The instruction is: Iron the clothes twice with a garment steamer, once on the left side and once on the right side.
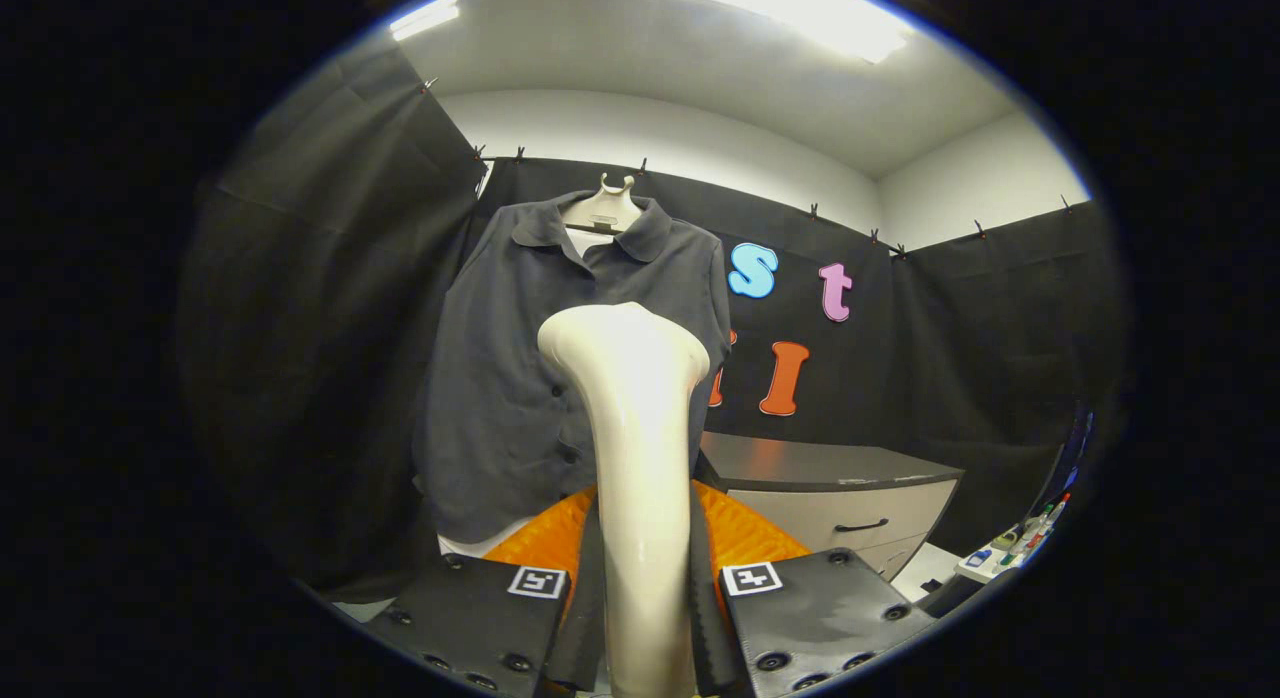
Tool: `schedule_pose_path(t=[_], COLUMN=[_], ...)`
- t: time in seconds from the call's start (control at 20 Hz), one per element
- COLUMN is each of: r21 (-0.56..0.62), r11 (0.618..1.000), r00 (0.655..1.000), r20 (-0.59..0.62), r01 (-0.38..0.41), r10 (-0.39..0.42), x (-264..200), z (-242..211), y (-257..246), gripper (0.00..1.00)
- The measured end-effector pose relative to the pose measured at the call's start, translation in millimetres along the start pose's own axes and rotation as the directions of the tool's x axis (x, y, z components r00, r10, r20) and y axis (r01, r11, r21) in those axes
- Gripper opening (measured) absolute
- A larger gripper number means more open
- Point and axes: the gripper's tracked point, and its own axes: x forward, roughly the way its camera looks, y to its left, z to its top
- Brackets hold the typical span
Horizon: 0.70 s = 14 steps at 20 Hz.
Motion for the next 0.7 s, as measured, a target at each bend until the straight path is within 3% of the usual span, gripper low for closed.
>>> schedule_pose_path(t=[0.7], r21=[-0.006], r11=[1.000], r00=[1.000], r20=[0.009], r01=[0.000], r10=[0.000], x=[-7.3], z=[2.9], y=[2.4], gripper=[0.43])
